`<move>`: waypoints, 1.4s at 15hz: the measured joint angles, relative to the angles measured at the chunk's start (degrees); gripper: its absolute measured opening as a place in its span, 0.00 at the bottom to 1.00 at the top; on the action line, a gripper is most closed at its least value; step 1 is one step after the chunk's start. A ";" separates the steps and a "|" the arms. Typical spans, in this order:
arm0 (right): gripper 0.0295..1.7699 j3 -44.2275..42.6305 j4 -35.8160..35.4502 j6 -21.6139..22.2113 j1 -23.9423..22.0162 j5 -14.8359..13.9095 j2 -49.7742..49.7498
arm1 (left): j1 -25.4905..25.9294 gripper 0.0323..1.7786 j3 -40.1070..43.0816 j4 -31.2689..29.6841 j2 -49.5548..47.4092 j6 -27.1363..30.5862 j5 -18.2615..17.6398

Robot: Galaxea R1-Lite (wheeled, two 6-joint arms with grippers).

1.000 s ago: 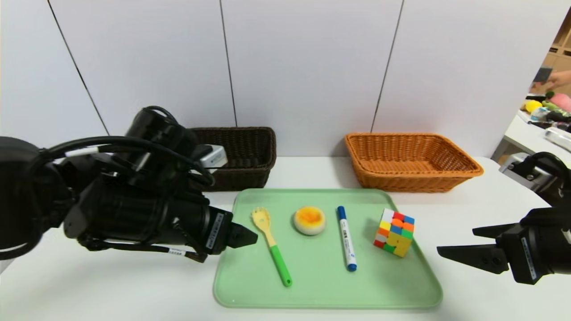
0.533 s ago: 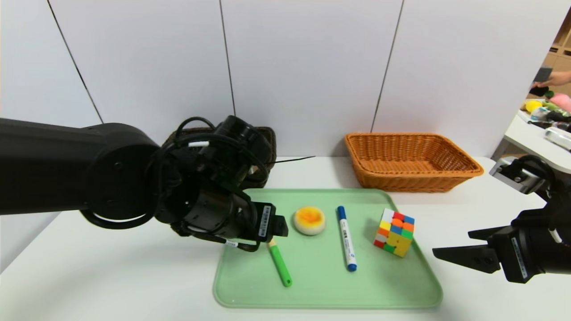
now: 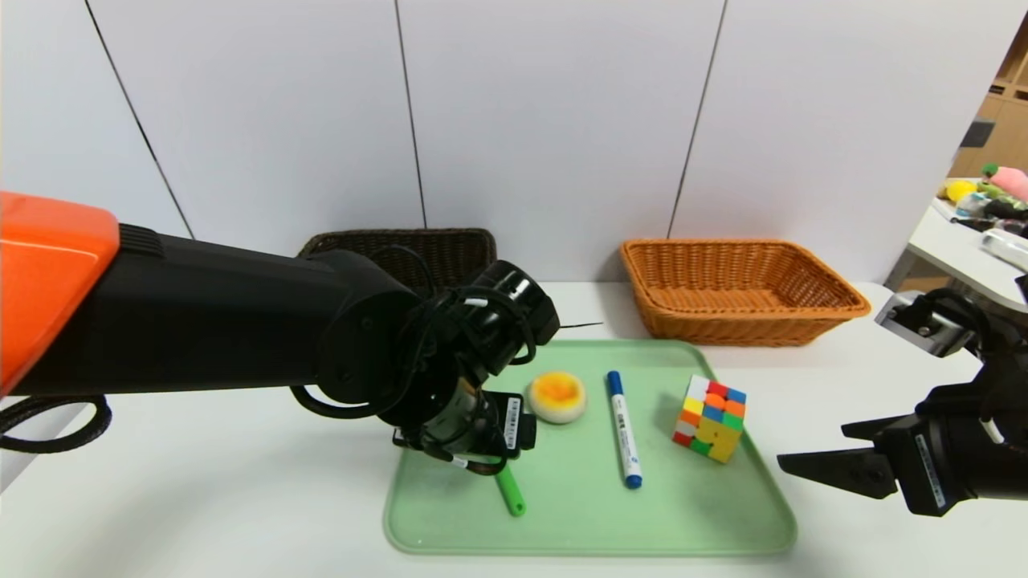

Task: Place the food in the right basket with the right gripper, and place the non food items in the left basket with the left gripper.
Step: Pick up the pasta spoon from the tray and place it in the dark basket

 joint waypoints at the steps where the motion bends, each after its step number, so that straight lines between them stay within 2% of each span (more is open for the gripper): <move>1: 0.96 0.00 -0.06 0.00 0.00 0.02 0.10 | -0.04 0.95 -0.89 0.73 0.61 -0.54 0.29; 5: 0.96 0.33 -0.44 0.00 -0.01 0.02 0.30 | -0.50 0.95 -7.64 7.14 3.91 -5.11 3.38; 8: 0.96 0.79 -1.94 0.00 0.00 0.02 0.62 | -1.22 0.95 -11.39 12.17 6.38 -10.36 4.11; 21: 0.96 2.39 -2.56 0.00 0.18 0.21 0.49 | -1.33 0.95 -12.19 12.52 9.68 -13.13 4.11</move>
